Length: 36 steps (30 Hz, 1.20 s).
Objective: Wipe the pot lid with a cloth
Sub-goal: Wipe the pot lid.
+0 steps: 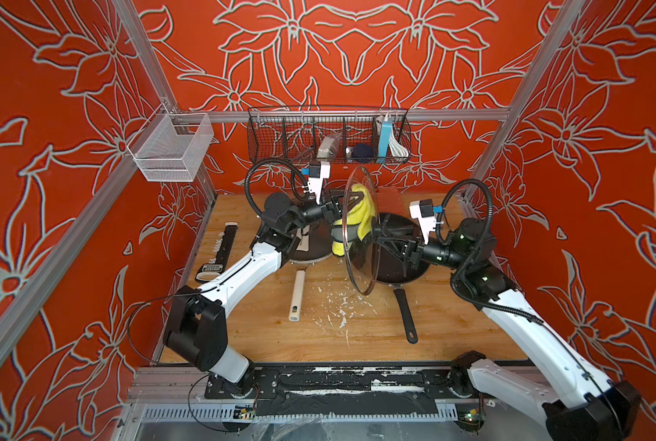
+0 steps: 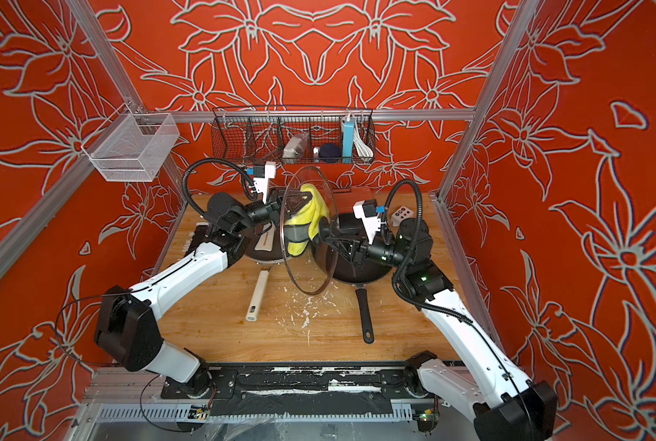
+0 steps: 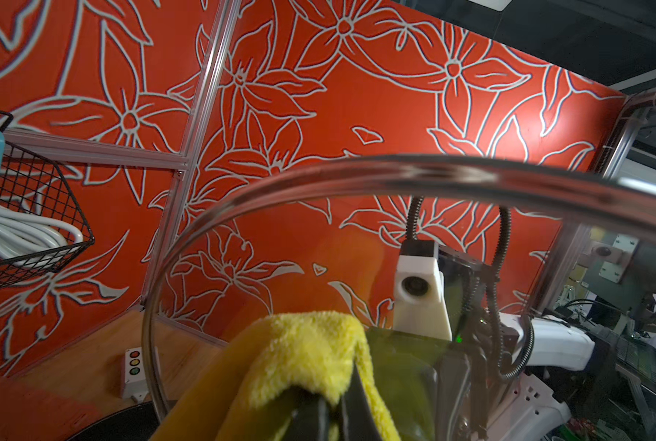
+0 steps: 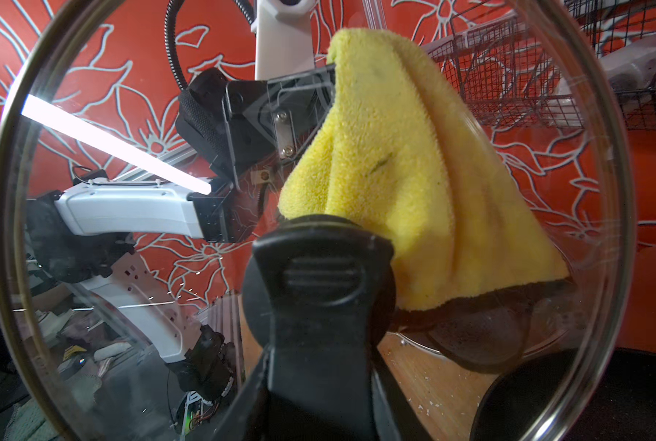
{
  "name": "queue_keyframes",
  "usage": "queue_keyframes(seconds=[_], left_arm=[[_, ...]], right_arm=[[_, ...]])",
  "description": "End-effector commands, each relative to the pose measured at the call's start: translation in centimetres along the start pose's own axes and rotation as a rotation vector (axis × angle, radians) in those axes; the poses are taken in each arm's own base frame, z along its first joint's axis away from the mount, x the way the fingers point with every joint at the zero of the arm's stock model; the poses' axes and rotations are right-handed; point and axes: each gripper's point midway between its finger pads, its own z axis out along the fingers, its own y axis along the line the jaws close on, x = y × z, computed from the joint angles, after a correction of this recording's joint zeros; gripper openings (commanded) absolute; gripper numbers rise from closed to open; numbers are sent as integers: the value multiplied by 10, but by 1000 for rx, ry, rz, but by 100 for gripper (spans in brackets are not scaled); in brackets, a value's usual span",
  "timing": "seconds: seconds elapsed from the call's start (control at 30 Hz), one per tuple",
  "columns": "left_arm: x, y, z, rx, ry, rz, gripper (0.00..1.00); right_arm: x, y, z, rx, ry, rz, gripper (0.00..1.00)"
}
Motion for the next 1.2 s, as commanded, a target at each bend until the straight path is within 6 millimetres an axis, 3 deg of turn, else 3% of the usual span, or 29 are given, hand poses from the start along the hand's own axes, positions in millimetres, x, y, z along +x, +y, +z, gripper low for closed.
queue_keyframes(seconds=[0.0, 0.27, 0.53, 0.77, 1.17], left_arm=[[-5, -5, 6, 61, -24, 11, 0], [13, 21, 8, 60, -16, -44, 0], [25, 28, 5, 74, -30, -98, 0], [33, 18, -4, 85, -22, -131, 0], [55, -20, -19, 86, 26, -148, 0]], right_arm=[[-73, 52, -8, -134, -193, -249, 0], [-94, 46, 0, -128, -240, -291, 0], [-110, 38, 5, -100, -298, -331, 0], [-117, 30, 9, -77, -322, -349, 0], [-134, 15, 12, -61, -359, -362, 0]])
